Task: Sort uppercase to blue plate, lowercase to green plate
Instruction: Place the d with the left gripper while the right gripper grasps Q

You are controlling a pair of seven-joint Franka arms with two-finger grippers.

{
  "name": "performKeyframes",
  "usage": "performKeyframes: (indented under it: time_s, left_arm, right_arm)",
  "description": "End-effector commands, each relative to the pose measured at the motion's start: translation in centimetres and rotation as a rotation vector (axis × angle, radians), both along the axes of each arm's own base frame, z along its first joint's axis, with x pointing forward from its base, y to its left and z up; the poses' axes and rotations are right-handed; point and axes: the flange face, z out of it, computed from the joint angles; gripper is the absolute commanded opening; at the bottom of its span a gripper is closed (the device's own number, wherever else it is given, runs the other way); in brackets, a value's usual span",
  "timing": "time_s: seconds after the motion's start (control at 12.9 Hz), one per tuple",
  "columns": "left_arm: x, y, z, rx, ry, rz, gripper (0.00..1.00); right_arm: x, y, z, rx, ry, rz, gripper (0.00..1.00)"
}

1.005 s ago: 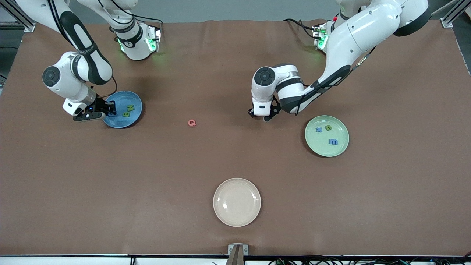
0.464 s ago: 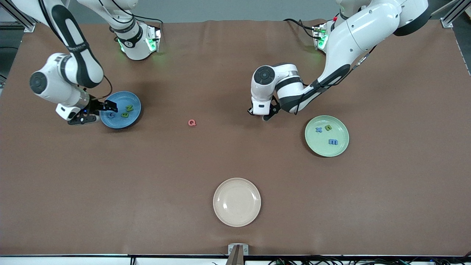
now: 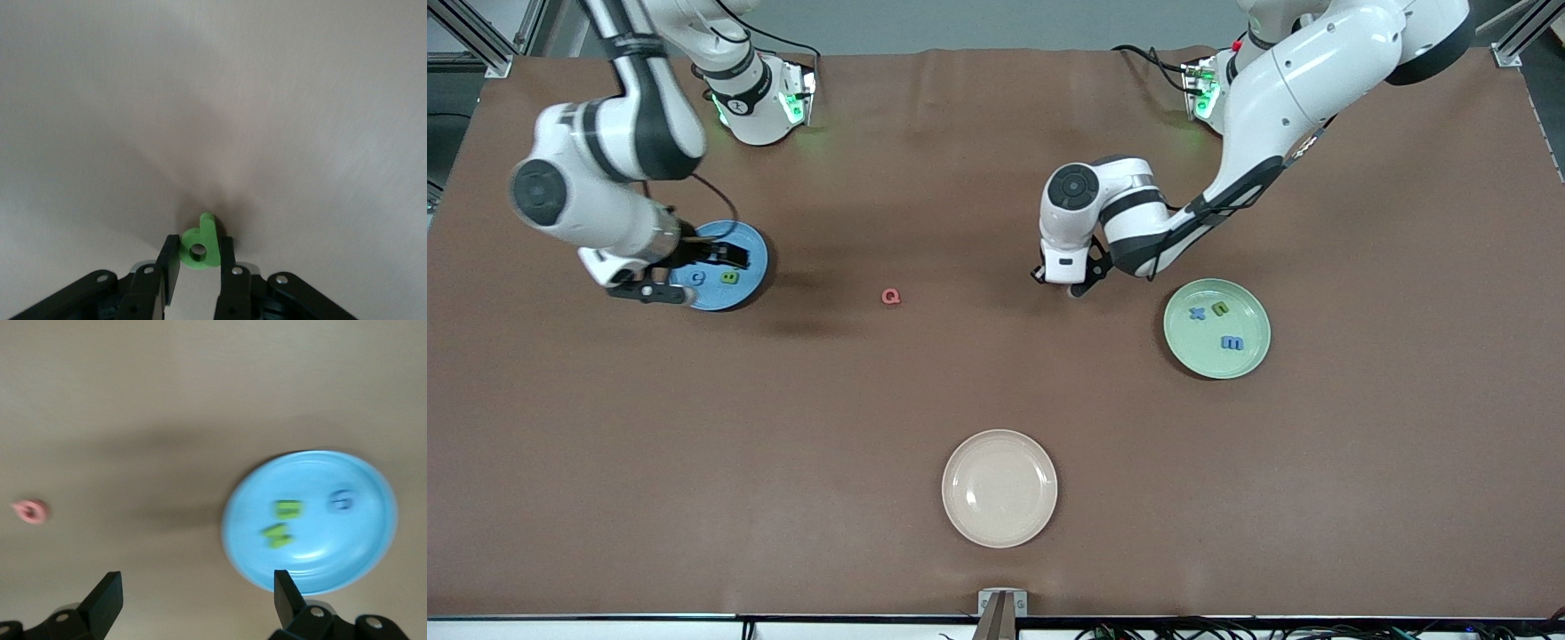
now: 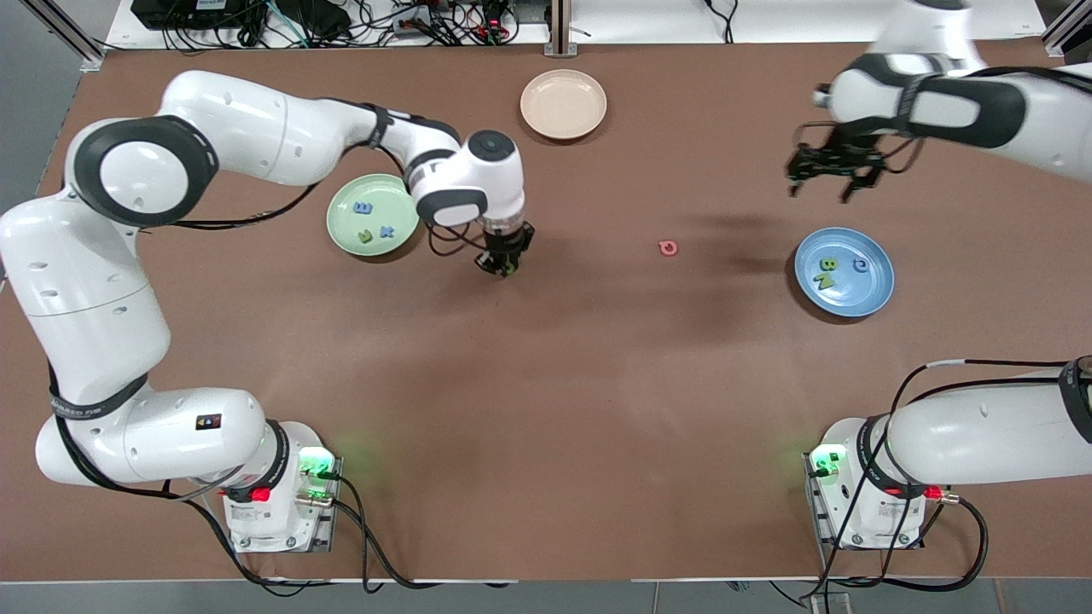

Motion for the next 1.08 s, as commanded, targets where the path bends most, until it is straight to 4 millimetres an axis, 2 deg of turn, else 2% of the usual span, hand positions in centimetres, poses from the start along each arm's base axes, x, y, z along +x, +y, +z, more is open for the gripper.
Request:
performKeyframes:
  time_s: [0.0, 0.08, 0.15, 0.31, 0.46, 0.7, 0.85, 0.93, 1.0]
  left_arm:
    - [3.7, 4.2, 5.3, -0.037, -0.053, 0.005, 0.07]
    - [5.0, 6.2, 7.0, -0.05, -0.054, -0.009, 0.07]
    - [6.2, 8.7, 8.4, -0.046, -0.048, -0.035, 0.07]
    - [7.8, 13.3, 9.6, -0.051, -0.044, -0.075, 0.06]
    - [8.9, 17.5, 9.3, -0.053, -0.035, -0.114, 0.06]
    - [10.6, 22.3, 8.4, -0.026, -0.026, -0.164, 0.05]
    - [11.0, 25.7, 7.3, 0.003, -0.03, -0.174, 0.05]
    - [11.0, 27.2, 6.1, 0.03, -0.027, -0.18, 0.05]
    - [11.0, 27.9, 5.4, 0.041, -0.027, -0.183, 0.05]
  right_arm:
    - [-0.2, 8.3, -3.4, -0.037, -0.05, -0.119, 1.0]
    - [-0.4, 11.0, -5.3, -0.041, -0.08, -0.145, 1.0]
    - [-0.7, 12.9, -6.8, -0.038, -0.102, -0.141, 1.0]
    - [-1.5, 15.5, -9.0, -0.037, -0.126, -0.148, 1.0]
    - [-1.9, 16.7, -11.2, -0.032, -0.15, -0.136, 1.0]
    - [-2.5, 18.1, -13.6, -0.029, -0.169, -0.132, 1.0]
    - [-3.4, 19.5, -15.1, -0.027, -0.177, -0.101, 1.0]
    - [-3.6, 19.6, -15.5, -0.028, -0.178, -0.098, 1.0]
    - [-3.6, 19.7, -15.6, -0.03, -0.178, -0.095, 1.0]
